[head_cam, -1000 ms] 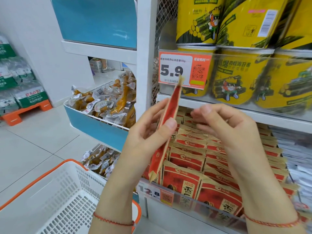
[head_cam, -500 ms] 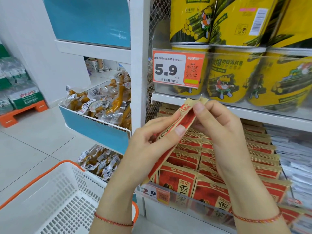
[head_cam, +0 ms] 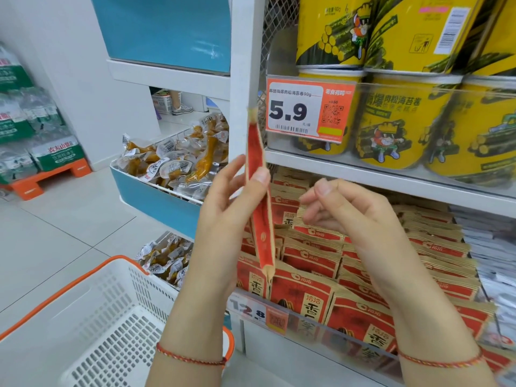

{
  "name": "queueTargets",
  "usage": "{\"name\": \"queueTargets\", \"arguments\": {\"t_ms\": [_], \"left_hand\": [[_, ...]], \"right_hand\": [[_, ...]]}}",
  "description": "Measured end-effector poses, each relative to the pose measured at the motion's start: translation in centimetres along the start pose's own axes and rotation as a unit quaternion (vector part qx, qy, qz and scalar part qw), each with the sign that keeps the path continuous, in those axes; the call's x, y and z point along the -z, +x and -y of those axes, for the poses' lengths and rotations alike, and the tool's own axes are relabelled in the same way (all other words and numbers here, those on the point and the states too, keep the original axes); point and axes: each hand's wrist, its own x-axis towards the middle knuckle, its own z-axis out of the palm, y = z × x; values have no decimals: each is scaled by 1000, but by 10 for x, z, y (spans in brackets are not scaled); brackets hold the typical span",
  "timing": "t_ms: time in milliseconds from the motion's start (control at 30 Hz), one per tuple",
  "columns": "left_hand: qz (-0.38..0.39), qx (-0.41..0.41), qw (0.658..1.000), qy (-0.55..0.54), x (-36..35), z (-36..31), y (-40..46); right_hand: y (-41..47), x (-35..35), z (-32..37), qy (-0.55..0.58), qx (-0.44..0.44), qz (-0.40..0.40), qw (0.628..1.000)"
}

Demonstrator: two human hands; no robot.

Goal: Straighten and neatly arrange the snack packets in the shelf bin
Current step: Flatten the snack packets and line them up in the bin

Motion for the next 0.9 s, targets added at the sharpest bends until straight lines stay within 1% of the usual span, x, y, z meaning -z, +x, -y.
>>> {"name": "queueTargets", "arguments": {"t_ms": [67, 133, 267, 467, 667, 767, 900], "left_hand": [[-68, -5, 997, -37, 3, 0, 3], [-107, -3, 992, -61, 7, 0, 6], [-144, -8, 987, -74, 12, 2, 8], [-157, -13, 987, -46, 14, 3, 8], [-157, 0, 987, -34, 12, 5, 8], [-150, 5, 988, -47, 8, 4, 7], [-151, 3, 987, -57, 7, 4, 7]], "right_hand": [[-1, 1, -1, -35, -11, 59, 998], [-3, 0, -1, -59, -21, 106, 992], [-3, -4, 0, -72, -18, 128, 989], [-4, -9, 5, -59, -30, 171, 983], [-5, -4, 5, -24, -31, 172, 984], [-6, -3, 6, -13, -23, 176, 984], [-5, -3, 6, -25, -19, 166, 986]]}}
